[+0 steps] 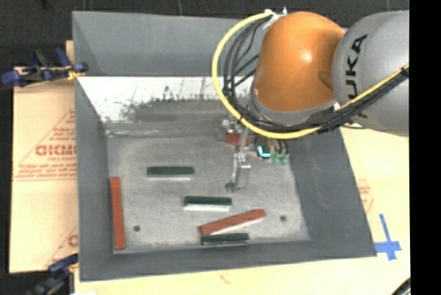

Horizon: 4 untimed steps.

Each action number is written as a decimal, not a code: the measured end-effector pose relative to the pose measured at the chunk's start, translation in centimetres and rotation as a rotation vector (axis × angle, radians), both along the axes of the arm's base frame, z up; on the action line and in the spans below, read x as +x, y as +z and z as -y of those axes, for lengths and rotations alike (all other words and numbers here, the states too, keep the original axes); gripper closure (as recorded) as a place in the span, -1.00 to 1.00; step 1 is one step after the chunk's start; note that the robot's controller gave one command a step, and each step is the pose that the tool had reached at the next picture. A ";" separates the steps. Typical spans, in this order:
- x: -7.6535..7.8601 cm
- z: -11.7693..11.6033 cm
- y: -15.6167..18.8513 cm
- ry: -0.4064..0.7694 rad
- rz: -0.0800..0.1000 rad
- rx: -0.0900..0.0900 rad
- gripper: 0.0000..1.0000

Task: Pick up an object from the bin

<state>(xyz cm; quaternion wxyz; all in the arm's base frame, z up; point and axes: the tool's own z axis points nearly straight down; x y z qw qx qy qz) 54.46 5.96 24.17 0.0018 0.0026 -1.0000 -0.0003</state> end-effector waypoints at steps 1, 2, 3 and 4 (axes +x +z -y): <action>0.2 0.0 0.4 -0.002 0.008 0.001 -1.00; -0.4 -2.8 -3.4 0.077 0.012 -0.001 -1.00; 0.0 -5.5 -9.2 0.164 0.012 0.003 -1.00; 3.3 -2.8 -14.4 0.002 0.011 0.001 -1.00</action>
Offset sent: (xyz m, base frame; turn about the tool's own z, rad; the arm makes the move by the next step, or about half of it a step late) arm -0.0227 0.1082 -0.1424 -0.3037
